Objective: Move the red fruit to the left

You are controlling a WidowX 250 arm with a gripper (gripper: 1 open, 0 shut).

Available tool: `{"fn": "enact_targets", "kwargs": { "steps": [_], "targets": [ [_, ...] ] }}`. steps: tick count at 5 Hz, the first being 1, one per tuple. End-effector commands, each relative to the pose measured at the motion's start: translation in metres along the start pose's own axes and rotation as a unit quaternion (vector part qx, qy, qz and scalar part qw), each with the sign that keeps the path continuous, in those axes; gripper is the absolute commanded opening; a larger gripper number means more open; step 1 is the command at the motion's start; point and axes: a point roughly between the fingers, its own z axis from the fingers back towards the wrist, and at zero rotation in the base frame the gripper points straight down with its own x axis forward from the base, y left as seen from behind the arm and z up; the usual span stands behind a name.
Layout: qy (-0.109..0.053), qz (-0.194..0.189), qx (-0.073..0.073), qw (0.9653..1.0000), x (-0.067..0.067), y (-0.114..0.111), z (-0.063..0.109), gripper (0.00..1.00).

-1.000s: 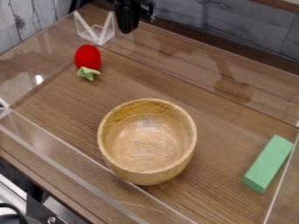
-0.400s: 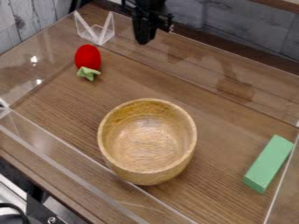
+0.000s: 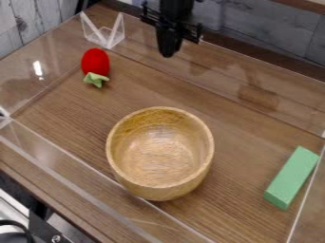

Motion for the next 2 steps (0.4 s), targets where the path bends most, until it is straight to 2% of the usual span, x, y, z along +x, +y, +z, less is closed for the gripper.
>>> {"fn": "enact_targets", "kwargs": {
  "steps": [1, 2],
  "targets": [
    [-0.033, 0.011, 0.005, 0.9994, 0.0071, -0.0064, 0.0154, 0.0],
    [-0.031, 0.025, -0.001, 0.9992, 0.0062, -0.0138, 0.009, 1.0]
  ]
}}
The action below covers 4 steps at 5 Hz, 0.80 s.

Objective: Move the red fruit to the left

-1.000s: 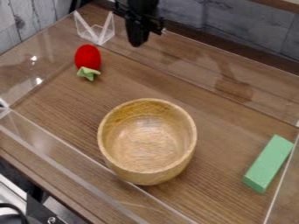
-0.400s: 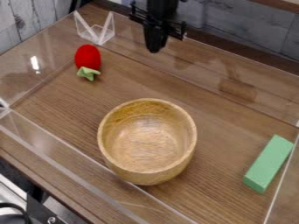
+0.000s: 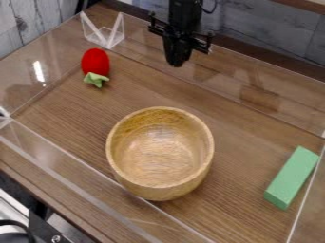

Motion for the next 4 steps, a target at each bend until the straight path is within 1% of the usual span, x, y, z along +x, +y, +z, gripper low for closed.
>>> {"fn": "enact_targets", "kwargs": {
  "steps": [1, 2, 3, 4],
  "targets": [
    [-0.028, 0.011, -0.005, 0.9995, 0.007, -0.001, 0.019, 1.0],
    [-0.024, 0.012, -0.009, 0.9996, 0.005, 0.027, 0.027, 1.0],
    [-0.031, 0.023, -0.005, 0.9993, 0.002, 0.078, 0.039, 1.0],
    [-0.028, 0.05, -0.001, 0.9984, -0.004, 0.118, 0.044, 1.0]
  ]
}}
